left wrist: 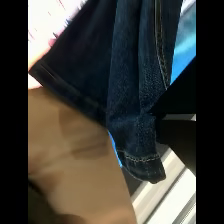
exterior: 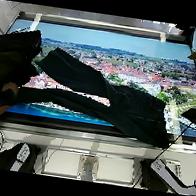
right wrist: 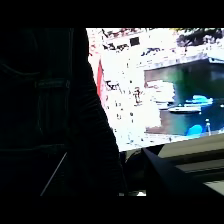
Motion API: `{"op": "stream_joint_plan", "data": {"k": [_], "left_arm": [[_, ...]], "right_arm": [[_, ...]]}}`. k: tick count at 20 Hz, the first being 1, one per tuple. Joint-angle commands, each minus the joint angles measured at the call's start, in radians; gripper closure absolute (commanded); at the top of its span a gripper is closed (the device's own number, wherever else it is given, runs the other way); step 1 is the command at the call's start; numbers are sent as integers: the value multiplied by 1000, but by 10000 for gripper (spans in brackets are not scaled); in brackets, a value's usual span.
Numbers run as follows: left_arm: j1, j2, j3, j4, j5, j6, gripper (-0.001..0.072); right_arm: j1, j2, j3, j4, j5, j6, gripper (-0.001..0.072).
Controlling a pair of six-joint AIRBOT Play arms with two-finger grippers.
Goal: Fold the clothes and pants, and hang the long-sleeved shirts on hangers.
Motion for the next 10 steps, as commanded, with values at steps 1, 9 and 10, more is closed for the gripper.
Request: {"op": "stream_joint_plan", "data": {"k": [1, 9, 10], "left_arm": [[26, -14, -40, -47, 69, -1, 580], [25, -330, 405, -218, -48, 20, 74], [25, -402, 450, -217, -124, 43, 74]], "right_arm": [[1, -19, -37, 14, 23, 2, 226], [1, -21, -35, 121, 19, 7, 226], [1, -21, -35, 139, 23, 11, 226]]}}
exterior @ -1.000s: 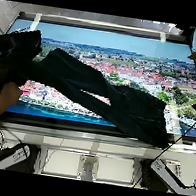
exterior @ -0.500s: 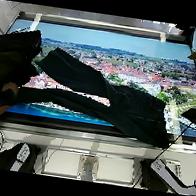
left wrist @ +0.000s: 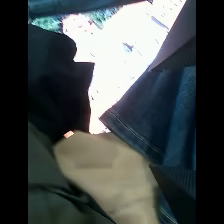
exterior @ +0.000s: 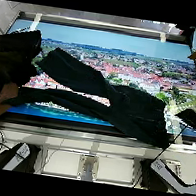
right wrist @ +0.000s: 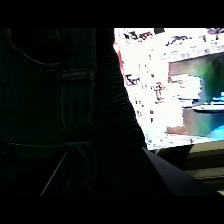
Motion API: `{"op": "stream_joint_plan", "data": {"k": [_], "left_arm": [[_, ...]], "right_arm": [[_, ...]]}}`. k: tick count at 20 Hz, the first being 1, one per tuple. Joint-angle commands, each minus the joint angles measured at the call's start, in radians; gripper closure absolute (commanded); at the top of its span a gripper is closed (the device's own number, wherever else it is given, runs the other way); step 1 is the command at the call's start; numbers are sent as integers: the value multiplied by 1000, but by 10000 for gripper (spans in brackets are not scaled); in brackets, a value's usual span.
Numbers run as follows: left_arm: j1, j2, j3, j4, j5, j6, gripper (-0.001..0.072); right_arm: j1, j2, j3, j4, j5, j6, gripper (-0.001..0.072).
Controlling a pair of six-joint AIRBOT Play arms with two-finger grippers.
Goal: Fold the clothes and pants, and hang the long-sleeved shirts on hangers.
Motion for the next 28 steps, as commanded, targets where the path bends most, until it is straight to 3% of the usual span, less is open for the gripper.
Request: {"op": "stream_joint_plan", "data": {"k": [1, 3, 4, 6, 9, 12, 20, 24, 25, 26, 28], "left_arm": [[1, -228, 179, -29, -220, 41, 75], [1, -330, 215, -30, -304, 41, 82], [1, -361, 215, -38, -319, 47, 125], [1, -412, 215, -92, -340, 124, 125], [1, -452, 215, -162, -214, 137, 112], [2, -478, 216, -161, -76, 62, 112], [-18, -593, 216, -164, -53, -23, 111], [-54, -626, 228, -210, -12, -26, 117], [-66, -638, 234, -210, -14, -25, 167], [-78, -651, 234, -209, -16, -24, 317], [-98, -670, 234, -208, -15, -6, 537]], "right_arm": [[1, 0, -1, 61, 19, 25, 225], [1, 0, -1, 74, 66, 45, 226], [1, 0, -1, 74, 90, 63, 226], [1, 0, -1, 74, 108, 97, 226], [1, 0, -1, 99, 114, 169, 226], [1, 0, -1, 156, 135, 172, 226], [1, 0, -1, 169, 124, 171, 226], [1, 0, -1, 169, 103, 171, 226], [1, 0, -1, 169, 97, 171, 226], [1, 0, -1, 169, 93, 171, 226], [1, 0, -1, 169, 95, 171, 226]]}}
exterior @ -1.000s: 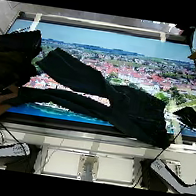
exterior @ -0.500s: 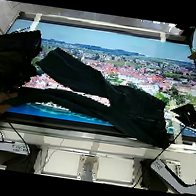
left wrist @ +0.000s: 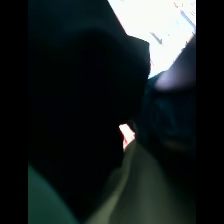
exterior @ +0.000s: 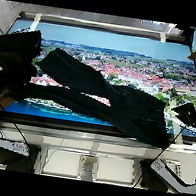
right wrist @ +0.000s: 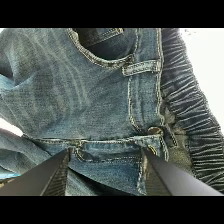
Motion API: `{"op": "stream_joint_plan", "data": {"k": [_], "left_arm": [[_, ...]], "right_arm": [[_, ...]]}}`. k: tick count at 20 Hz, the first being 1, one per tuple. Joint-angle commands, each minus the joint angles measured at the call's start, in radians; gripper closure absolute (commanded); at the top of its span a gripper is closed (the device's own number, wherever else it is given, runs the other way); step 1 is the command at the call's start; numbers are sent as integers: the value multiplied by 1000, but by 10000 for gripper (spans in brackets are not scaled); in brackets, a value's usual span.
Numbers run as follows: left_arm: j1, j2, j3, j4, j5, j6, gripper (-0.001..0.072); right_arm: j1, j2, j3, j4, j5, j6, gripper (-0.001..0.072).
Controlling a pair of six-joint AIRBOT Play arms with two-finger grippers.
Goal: Fold the clothes and pants, and hang the long-sleeved shirts on hangers.
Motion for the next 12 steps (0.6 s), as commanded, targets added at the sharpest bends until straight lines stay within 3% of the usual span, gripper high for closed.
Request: {"op": "stream_joint_plan", "data": {"k": [1, 7, 12], "left_arm": [[-32, -35, 2, -6, -5, 34, 691], [-30, 28, 70, -4, -8, 64, 691], [-30, 239, 125, 3, -11, 122, 692]], "right_arm": [[1, 0, 0, 1, -10, 0, 226], [0, 1, 0, 0, -4, -15, 226], [0, 1, 74, -114, 43, -37, 226]]}}
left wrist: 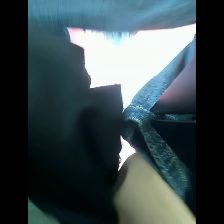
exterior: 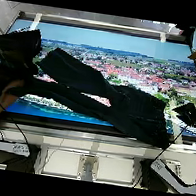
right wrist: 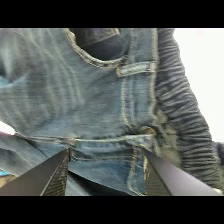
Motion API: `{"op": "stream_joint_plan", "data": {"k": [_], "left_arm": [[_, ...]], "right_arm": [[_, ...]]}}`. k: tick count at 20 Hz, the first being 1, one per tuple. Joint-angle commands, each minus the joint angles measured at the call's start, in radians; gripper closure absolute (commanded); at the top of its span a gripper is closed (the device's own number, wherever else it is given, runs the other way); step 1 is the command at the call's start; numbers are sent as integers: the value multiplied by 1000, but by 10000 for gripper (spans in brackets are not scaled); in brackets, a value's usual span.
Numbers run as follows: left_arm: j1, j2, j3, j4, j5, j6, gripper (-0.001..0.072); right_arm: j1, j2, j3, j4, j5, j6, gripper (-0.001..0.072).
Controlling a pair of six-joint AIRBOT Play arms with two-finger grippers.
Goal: Fold the clothes and pants, and hang the long-sleeved shirts on hangers.
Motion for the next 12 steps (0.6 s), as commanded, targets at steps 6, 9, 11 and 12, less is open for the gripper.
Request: {"op": "stream_joint_plan", "data": {"k": [6, 9, 11, 12], "left_arm": [[0, 409, 27, 122, -144, 94, 692], [0, 537, 27, 336, -261, 61, 692], [0, 587, 27, 414, -362, 61, 692], [0, 603, 27, 436, -404, 61, 692]], "right_arm": [[-6, 0, 162, -173, 70, -79, 227], [-45, -10, 138, -185, 34, -104, 226], [-74, -40, 116, -185, 34, -120, 225], [-85, -58, 100, -185, 46, -129, 222]]}}
